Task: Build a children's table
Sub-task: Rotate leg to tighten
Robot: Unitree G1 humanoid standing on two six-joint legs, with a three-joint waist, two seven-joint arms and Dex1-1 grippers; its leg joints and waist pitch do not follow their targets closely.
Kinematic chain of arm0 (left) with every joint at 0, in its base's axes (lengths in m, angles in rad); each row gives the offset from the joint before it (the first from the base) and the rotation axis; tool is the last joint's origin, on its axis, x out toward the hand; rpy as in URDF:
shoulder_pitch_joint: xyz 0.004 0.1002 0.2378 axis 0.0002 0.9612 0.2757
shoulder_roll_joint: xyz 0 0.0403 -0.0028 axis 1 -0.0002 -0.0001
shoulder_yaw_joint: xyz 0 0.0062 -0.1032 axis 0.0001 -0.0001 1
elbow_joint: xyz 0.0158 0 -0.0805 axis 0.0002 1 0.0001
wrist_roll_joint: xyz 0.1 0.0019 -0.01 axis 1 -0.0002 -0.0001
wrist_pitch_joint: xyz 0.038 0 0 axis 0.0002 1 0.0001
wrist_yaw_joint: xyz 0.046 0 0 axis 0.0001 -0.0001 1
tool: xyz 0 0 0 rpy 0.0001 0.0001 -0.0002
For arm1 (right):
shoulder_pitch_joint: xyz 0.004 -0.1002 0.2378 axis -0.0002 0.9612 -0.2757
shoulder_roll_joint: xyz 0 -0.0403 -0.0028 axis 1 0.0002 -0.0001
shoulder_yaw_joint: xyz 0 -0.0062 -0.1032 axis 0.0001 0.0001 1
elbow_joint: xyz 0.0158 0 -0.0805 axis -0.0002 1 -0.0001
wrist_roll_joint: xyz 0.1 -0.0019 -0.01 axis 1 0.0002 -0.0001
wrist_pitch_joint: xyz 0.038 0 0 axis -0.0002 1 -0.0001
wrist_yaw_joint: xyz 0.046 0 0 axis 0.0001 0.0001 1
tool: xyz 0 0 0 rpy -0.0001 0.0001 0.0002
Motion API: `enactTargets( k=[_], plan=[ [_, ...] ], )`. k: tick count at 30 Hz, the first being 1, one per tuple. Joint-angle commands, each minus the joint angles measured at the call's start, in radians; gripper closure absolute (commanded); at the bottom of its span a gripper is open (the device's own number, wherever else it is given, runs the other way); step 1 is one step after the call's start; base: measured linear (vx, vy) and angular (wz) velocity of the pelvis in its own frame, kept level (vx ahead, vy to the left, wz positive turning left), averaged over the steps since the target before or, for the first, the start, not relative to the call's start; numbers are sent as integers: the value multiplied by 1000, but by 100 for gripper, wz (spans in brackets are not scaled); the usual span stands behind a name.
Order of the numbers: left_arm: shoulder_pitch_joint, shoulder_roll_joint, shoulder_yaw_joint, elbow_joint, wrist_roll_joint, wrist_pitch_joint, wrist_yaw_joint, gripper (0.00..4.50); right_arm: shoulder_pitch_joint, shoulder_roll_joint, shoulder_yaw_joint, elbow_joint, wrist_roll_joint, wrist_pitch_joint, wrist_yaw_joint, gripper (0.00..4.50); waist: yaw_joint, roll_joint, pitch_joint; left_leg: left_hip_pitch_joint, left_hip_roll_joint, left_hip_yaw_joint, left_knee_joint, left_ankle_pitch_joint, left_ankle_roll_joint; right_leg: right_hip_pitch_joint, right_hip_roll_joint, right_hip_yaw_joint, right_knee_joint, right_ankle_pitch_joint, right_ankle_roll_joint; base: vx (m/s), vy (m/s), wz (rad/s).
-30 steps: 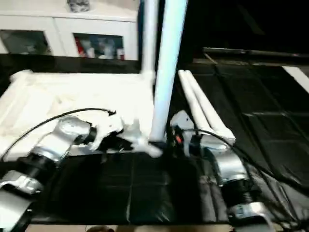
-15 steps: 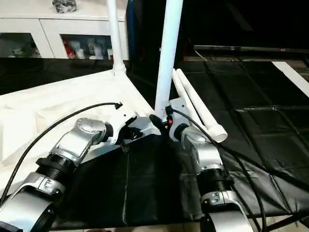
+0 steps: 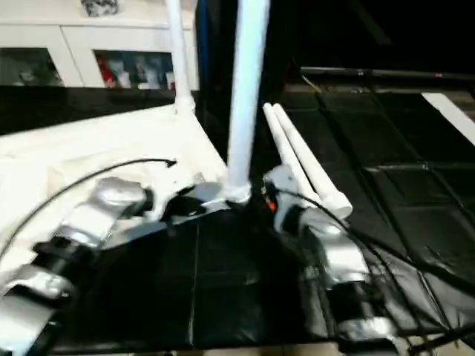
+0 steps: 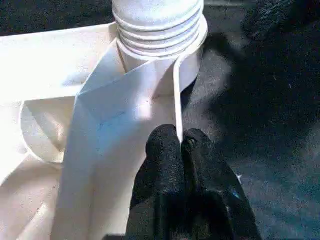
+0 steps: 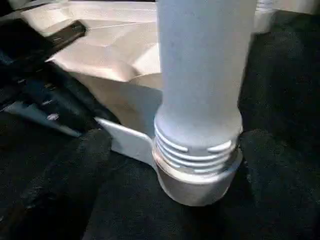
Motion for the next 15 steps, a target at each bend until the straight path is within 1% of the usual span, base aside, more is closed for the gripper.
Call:
enactTargets(
  k=[1, 2, 3, 4, 6, 8, 9, 10, 11, 12, 13, 15],
  plan=[
    [-13, 15, -25, 14, -29, -103, -99, 450, -4, -57, 7, -16, 24, -17, 116, 1, 7, 8, -75, 14, 38, -12, -60, -160, 51, 61, -86, 52, -72, -82, -223, 0, 0, 0],
    [-13, 23, -34, 22, -27, -125, -117, 450, -4, -72, 14, -20, 28, -19, 150, 1, 13, 8, -76, 13, 39, -11, -58, -151, 59, 63, -85, 52, -69, -62, -228, 0, 0, 0],
    [-16, 32, -44, 33, -25, -148, -147, 450, -6, -103, 35, -22, 28, -19, 210, 1, 20, 9, -77, 14, 43, -10, -57, -141, 63, 60, -84, 51, -64, -37, -234, 0, 0, 0],
    [-16, 33, -44, 34, -26, -149, -149, 450, -6, -105, 37, -22, 28, -19, 215, 1, 23, 8, -76, 15, 43, -10, -57, -145, 65, 60, -84, 50, -64, -36, -237, 0, 0, 0],
    [-22, 40, -51, 46, -26, -166, -175, 450, -11, -133, 60, -18, 19, -25, 264, 1, 28, 8, -76, 14, 44, -9, -57, -153, 65, 59, -86, 49, -64, -43, -242, 0, 0, 0],
    [-28, 51, -61, 59, -23, -192, -203, 450, -22, -149, 77, -2, 3, -45, 285, 1, 35, 6, -74, 14, 45, -10, -58, -162, 56, 60, -90, 50, -68, -87, -234, 0, 0, 0],
    [-29, 54, -63, 61, -23, -200, -214, 450, -28, -152, 81, 6, -4, -56, 287, 1, 35, 3, -74, 15, 45, -10, -59, -167, 50, 59, -91, 51, -69, -104, -230, 0, 0, 0],
    [-31, 59, -67, 62, -23, -209, -232, 450, -37, -154, 87, 17, -10, -69, 292, 1, 36, 4, -74, 15, 45, -11, -59, -167, 47, 58, -91, 50, -68, -111, -230, 0, 0, 0],
    [-31, 64, -71, 59, -24, -216, -248, 450, -43, -155, 91, 25, -13, -78, 299, 1, 37, 6, -75, 16, 44, -10, -58, -172, 43, 57, -91, 50, -70, -120, -228, 0, 0, 0],
    [-34, 71, -79, 66, -26, -242, -286, 450, -56, -158, 102, 39, -14, -99, 325, 1, 37, 4, -74, 16, 44, -9, -59, -171, 43, 57, -91, 51, -69, -120, -227, 0, 0, 0],
    [-32, 75, -83, 65, -27, -250, -300, 450, -58, -159, 107, 38, -10, -98, 339, 1, 44, 6, -75, 17, 45, -9, -58, -165, 45, 56, -90, 51, -68, -115, -227, 0, 0, 0],
    [-31, 80, -91, 62, -26, -263, -316, 450, -62, -162, 117, 42, -8, -93, 365, 1, 47, 6, -76, 17, 47, -9, -58, -162, 48, 55, -89, 51, -64, -93, -233, 0, 0, 0]
  ],
)
